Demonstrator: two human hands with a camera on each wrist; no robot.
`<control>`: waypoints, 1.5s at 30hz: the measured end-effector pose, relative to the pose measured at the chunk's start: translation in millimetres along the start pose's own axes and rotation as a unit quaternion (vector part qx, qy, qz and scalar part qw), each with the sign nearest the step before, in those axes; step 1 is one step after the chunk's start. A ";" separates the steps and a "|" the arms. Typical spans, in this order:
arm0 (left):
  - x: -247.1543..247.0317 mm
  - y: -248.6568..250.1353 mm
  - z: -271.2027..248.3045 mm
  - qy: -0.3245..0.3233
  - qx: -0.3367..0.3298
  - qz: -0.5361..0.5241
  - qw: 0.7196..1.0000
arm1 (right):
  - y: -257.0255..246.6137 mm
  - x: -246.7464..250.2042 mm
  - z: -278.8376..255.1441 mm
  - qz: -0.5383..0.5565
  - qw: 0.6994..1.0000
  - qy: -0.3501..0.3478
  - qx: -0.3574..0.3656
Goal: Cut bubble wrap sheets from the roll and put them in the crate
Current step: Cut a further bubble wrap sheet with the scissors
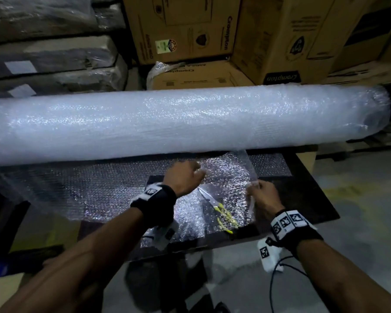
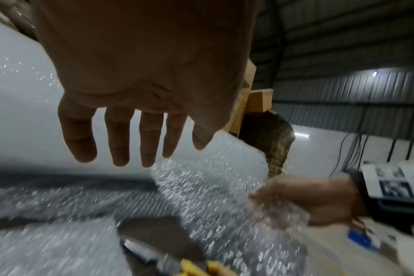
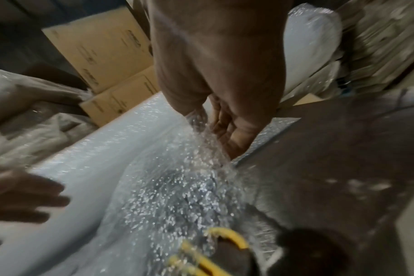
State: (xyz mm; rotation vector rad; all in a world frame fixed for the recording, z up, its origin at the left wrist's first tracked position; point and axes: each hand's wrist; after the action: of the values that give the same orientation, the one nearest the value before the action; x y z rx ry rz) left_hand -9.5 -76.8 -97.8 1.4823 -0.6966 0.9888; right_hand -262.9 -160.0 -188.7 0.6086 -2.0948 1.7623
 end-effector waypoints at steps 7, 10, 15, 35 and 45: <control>-90.8 -20.2 -29.6 -0.199 0.037 0.158 0.966 | 80.2 50.0 41.1 -0.061 0.995 -0.013 -0.083; -115.6 -18.9 -36.1 -0.227 0.052 0.174 0.957 | 85.7 65.3 36.4 -0.113 0.989 -0.001 -0.096; -137.7 -15.2 -35.2 -0.222 0.070 0.191 0.954 | 103.2 71.1 45.7 -0.157 0.982 -0.005 -0.108; -146.2 -27.7 -37.0 -0.139 0.071 0.183 0.971 | 91.4 62.2 51.4 -0.405 0.912 0.059 0.004; -110.3 -99.3 -73.8 -0.089 0.138 0.181 0.970 | 25.5 -11.7 13.4 -0.342 0.925 -0.004 0.165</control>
State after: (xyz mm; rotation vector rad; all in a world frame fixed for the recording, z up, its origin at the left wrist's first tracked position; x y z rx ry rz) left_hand 10.6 -0.8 -243.7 1.7396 -1.0163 1.2797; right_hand -266.0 -168.3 -218.4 1.2567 -1.3251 1.6659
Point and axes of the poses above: each hand's wrist, its own z-axis towards the middle knuckle, its own x-axis out of the back of the hand, y = z × x, and after that the axes turned 5 degrees about y, right-handed
